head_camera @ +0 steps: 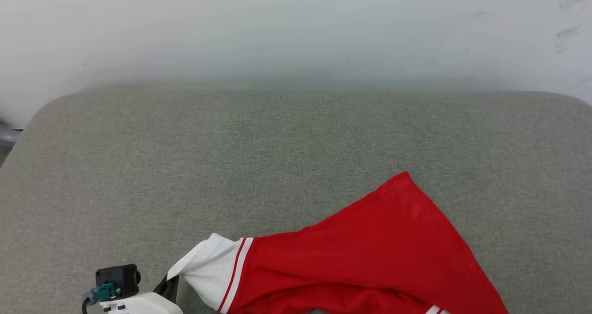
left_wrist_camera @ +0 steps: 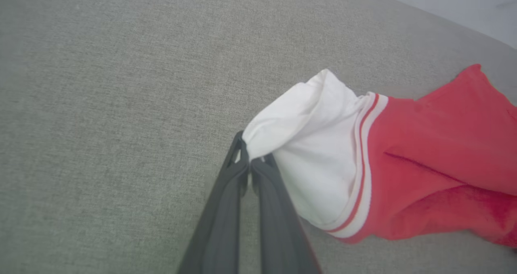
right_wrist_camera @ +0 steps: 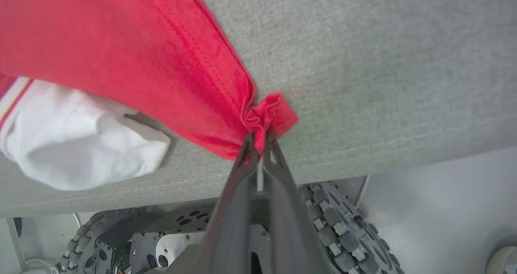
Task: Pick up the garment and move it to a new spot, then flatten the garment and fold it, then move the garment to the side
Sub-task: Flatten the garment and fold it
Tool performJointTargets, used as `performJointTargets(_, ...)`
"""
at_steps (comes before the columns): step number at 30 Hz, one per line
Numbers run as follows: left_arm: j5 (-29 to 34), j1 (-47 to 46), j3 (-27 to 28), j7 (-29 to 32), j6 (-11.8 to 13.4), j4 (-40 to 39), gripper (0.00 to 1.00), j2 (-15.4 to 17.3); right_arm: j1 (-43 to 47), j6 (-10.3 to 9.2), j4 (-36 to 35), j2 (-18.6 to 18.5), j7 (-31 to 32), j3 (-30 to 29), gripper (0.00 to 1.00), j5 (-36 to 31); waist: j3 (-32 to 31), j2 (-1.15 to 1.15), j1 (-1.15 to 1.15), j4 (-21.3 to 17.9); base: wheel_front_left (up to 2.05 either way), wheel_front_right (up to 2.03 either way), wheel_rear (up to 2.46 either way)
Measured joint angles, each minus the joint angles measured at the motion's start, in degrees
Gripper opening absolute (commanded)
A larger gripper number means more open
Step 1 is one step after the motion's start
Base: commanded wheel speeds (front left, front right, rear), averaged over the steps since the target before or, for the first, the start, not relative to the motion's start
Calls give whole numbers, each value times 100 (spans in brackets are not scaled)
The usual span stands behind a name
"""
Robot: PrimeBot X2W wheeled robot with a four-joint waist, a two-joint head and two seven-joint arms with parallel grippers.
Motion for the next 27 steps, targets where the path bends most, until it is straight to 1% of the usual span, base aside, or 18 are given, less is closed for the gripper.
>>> performJointTargets(1, 0, -2, -8, 14, -1, -5, 0, 0, 31, 0, -44, 5, -37, 14, 88, -8, -3, 0, 0, -5, 0, 0, 0)
performJointTargets(2, 0, -2, -16, 40, -1, -5, 0, 0, 44, 0, -89, 14, -158, 21, 100, -7, -2, 0, 0, -12, 0, 0, 0)
performJointTargets(4, -1, -2, -22, 43, 0, -18, 0, 0, 37, 0, -164, 22, -407, 27, 100, -5, 8, 0, 0, -28, 0, 0, 0)
performJointTargets(7, -8, -9, -36, 52, 0, -31, 0, 1, -119, -1, -293, 27, -956, 70, 100, -109, 22, 0, 0, -36, 0, 0, 0)
performJointTargets(11, -5, -75, -58, 66, -1, -46, 0, -3, -569, -1, -357, 15, -1889, 73, 100, -370, 75, 0, 1, -11, 0, 0, 0)
performJointTargets(14, 3, -154, -80, 41, -14, -66, 0, -26, -901, -1, -168, -88, -2402, 162, 100, -508, 124, 0, 1, 45, 0, 0, 0)
performJointTargets(17, 44, -248, -115, 20, -40, -80, 0, -69, -1220, -2, 135, -207, -2647, 357, 100, -550, 197, 0, 1, 118, 0, 0, 0)
performJointTargets(20, 79, -387, -189, -14, -55, -116, 0, -132, -1582, -2, 466, -359, -2648, 599, 100, -515, 298, 0, 1, 210, 0, 0, 0)
performJointTargets(22, 130, -505, -226, -21, -91, -145, 0, -169, -1917, -2, 686, -569, -2509, 832, 100, -375, 401, 0, 1, 274, 0, 0, 0)
performJointTargets(25, 176, -696, -288, -44, -121, -199, 0, -204, -2399, -2, 995, -943, -2081, 1308, 100, -142, 572, 0, 2, 373, 0, 0, 0)
performJointTargets(27, 209, -808, -354, -46, -166, -203, 0, -229, -2730, -2, 1226, -1222, -1684, 1594, 100, 119, 686, 0, 2, 446, 0, 0, 0)
